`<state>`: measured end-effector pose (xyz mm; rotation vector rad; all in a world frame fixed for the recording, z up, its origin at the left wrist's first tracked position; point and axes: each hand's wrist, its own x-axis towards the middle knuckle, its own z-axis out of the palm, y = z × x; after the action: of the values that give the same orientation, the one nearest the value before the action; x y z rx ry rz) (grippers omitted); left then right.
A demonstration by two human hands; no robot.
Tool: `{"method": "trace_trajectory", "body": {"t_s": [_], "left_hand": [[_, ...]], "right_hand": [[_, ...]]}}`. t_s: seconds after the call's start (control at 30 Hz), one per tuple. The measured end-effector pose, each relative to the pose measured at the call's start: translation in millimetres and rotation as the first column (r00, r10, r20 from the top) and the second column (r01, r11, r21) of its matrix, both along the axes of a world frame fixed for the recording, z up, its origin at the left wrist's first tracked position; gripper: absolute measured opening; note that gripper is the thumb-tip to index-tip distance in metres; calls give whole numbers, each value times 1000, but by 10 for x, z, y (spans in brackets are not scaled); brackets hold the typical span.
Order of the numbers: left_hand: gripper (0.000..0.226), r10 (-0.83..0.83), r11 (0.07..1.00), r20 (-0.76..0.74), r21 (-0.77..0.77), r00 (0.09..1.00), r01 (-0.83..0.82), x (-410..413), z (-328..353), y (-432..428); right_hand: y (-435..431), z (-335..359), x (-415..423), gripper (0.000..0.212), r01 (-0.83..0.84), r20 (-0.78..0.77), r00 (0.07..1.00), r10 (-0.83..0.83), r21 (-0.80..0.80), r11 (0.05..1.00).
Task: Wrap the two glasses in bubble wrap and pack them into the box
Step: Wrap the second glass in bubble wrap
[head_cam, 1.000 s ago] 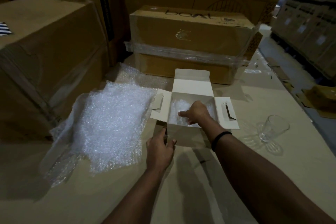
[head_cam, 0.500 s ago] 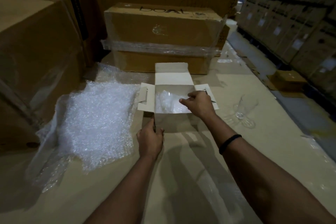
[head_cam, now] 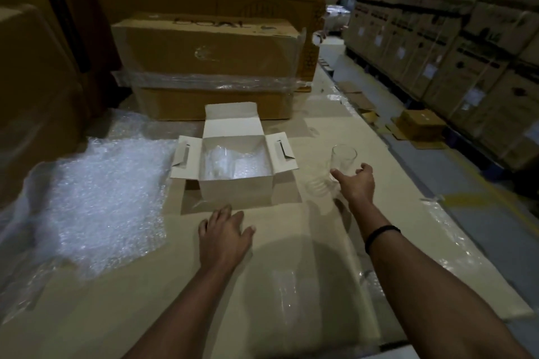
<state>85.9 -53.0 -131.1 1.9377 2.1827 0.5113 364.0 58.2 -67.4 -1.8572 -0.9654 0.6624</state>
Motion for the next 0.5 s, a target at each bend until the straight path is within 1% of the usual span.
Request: {"method": "trace_trajectory", "body": {"t_s": [0.07,0.1,0.13,0.23,0.37,0.47,0.5], "left_hand": [[51,2,1000,-2,-11,1000,-2,-1,23,-21],[54,11,1000,6,-13,1000,-11,7,41,-24],[57,22,1000,17,-5,1000,-22,13,57,-24],[60,35,999,16,19,999,-36,34,80,-48],[60,48,998,14,31,999,-48,48,89,-46],[57,55,998,23,29,998,-55,56,76,-53],[54,57,998,47,37,997,-59,56,81,-54]], "right_hand": [[166,-34,86,97,-34,2,999,34,-13,999],[239,-53,113,96,-61,5,998,61,-19,998],[301,-81,142,92,-84,13,996,85,-22,996],[367,-161,177,73,-135,50,990,135,-13,991],[151,-184,63,58,-209,98,975,201,72,975],[-216,-159,-218,53,-326,84,945,316,177,929],[-341,-160,-349,51,-375,78,927,367,201,905]]}}
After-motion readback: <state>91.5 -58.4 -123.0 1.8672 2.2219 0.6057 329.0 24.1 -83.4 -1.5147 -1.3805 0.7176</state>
